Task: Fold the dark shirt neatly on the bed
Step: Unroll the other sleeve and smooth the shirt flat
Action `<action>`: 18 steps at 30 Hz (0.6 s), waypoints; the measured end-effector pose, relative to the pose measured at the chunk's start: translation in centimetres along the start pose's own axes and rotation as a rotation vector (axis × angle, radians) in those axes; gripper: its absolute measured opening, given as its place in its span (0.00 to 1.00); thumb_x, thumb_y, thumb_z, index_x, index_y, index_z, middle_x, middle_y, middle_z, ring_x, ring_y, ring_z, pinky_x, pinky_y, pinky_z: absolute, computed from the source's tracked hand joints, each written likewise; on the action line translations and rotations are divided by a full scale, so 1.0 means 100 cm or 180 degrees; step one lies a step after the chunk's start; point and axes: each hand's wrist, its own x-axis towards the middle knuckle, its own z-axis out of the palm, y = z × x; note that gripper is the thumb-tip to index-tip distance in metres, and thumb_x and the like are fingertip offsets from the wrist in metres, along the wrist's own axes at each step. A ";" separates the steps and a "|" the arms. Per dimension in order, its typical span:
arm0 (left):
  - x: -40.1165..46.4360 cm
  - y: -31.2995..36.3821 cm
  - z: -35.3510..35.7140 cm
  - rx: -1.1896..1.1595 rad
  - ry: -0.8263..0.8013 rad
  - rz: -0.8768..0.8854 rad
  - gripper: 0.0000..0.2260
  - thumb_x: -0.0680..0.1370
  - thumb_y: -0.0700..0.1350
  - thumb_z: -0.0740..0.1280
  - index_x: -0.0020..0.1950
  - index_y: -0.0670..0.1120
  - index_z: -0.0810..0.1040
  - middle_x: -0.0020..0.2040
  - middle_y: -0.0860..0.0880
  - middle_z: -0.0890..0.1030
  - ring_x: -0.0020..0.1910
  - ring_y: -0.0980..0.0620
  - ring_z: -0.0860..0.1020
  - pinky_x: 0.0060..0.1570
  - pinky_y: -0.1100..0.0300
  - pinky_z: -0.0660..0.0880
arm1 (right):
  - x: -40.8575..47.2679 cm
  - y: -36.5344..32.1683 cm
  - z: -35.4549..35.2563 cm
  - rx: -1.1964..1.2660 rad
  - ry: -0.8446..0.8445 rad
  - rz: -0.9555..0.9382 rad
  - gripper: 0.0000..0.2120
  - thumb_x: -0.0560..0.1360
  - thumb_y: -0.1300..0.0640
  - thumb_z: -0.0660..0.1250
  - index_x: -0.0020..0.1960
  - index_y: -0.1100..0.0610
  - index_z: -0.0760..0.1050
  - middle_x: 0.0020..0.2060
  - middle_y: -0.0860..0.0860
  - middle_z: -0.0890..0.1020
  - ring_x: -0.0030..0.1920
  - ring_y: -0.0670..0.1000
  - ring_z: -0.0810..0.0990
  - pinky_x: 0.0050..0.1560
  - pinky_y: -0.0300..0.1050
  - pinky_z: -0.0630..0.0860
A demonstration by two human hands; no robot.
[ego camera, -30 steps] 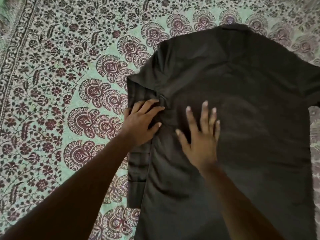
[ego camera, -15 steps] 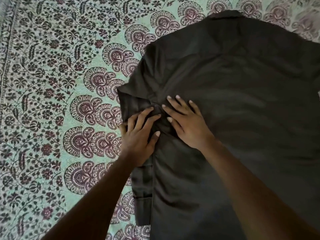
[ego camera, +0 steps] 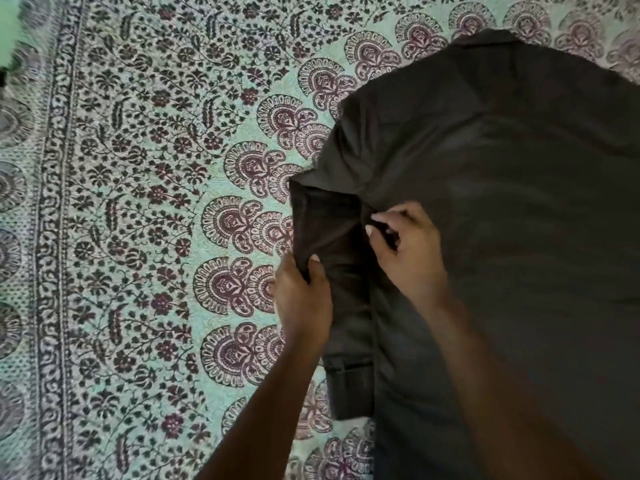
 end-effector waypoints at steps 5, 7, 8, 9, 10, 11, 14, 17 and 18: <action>0.031 0.020 -0.074 0.0022 0.0266 0.1213 0.04 0.81 0.39 0.66 0.54 0.43 0.73 0.43 0.49 0.78 0.39 0.50 0.75 0.33 0.64 0.65 | 0.057 -0.093 0.027 0.1660 -0.0878 0.1688 0.32 0.79 0.33 0.66 0.44 0.65 0.82 0.34 0.58 0.86 0.34 0.58 0.86 0.38 0.52 0.82; 0.044 0.030 -0.098 0.0309 0.0157 0.1856 0.08 0.79 0.35 0.67 0.58 0.42 0.77 0.52 0.47 0.78 0.44 0.53 0.75 0.36 0.73 0.66 | 0.081 -0.121 0.049 0.2507 -0.1393 0.2700 0.46 0.66 0.21 0.69 0.55 0.64 0.80 0.44 0.58 0.87 0.45 0.62 0.87 0.48 0.59 0.85; 0.049 0.032 -0.108 0.0560 0.0029 0.2262 0.10 0.78 0.35 0.68 0.58 0.42 0.79 0.54 0.46 0.78 0.44 0.52 0.76 0.38 0.74 0.67 | 0.090 -0.132 0.061 0.2736 -0.1583 0.2940 0.51 0.58 0.18 0.72 0.60 0.61 0.78 0.50 0.56 0.85 0.51 0.62 0.86 0.55 0.61 0.83; 0.053 0.033 -0.115 0.0869 -0.0130 0.2689 0.11 0.77 0.35 0.70 0.59 0.43 0.80 0.56 0.45 0.78 0.43 0.51 0.77 0.38 0.70 0.72 | 0.097 -0.136 0.072 0.2854 -0.1705 0.3051 0.54 0.51 0.17 0.75 0.61 0.56 0.76 0.55 0.55 0.81 0.57 0.61 0.83 0.58 0.62 0.82; 0.053 0.032 -0.121 0.1164 -0.0284 0.3033 0.12 0.77 0.36 0.71 0.60 0.43 0.80 0.57 0.45 0.78 0.41 0.49 0.79 0.36 0.63 0.77 | 0.105 -0.133 0.086 0.2973 -0.1770 0.3094 0.54 0.47 0.19 0.78 0.62 0.53 0.75 0.59 0.53 0.79 0.59 0.61 0.82 0.56 0.61 0.82; 0.055 0.028 -0.125 0.1353 -0.0386 0.3221 0.14 0.76 0.36 0.72 0.62 0.43 0.80 0.58 0.45 0.78 0.40 0.47 0.81 0.34 0.58 0.79 | 0.111 -0.138 0.092 0.3126 -0.1723 0.3108 0.54 0.46 0.23 0.82 0.62 0.52 0.76 0.61 0.53 0.79 0.58 0.60 0.82 0.52 0.60 0.83; 0.063 0.017 -0.142 0.1038 -0.0334 0.2813 0.15 0.79 0.42 0.72 0.66 0.44 0.77 0.60 0.46 0.79 0.44 0.51 0.80 0.39 0.67 0.73 | 0.117 -0.182 0.076 0.3652 -0.1045 0.3137 0.33 0.65 0.44 0.82 0.63 0.61 0.80 0.52 0.58 0.87 0.47 0.59 0.88 0.46 0.55 0.85; 0.076 0.009 -0.164 -0.0022 0.0073 0.2033 0.08 0.84 0.44 0.67 0.61 0.43 0.78 0.52 0.49 0.82 0.39 0.57 0.81 0.32 0.74 0.71 | 0.114 -0.195 0.072 0.4386 -0.0555 0.3117 0.09 0.79 0.59 0.67 0.47 0.62 0.84 0.43 0.58 0.87 0.44 0.58 0.86 0.50 0.49 0.83; 0.083 0.008 -0.170 -0.0409 0.0226 0.1764 0.06 0.85 0.44 0.66 0.59 0.44 0.78 0.49 0.49 0.83 0.35 0.56 0.83 0.29 0.71 0.72 | 0.112 -0.195 0.070 0.4622 -0.0382 0.3099 0.12 0.79 0.61 0.65 0.43 0.61 0.85 0.42 0.57 0.87 0.43 0.58 0.86 0.50 0.48 0.83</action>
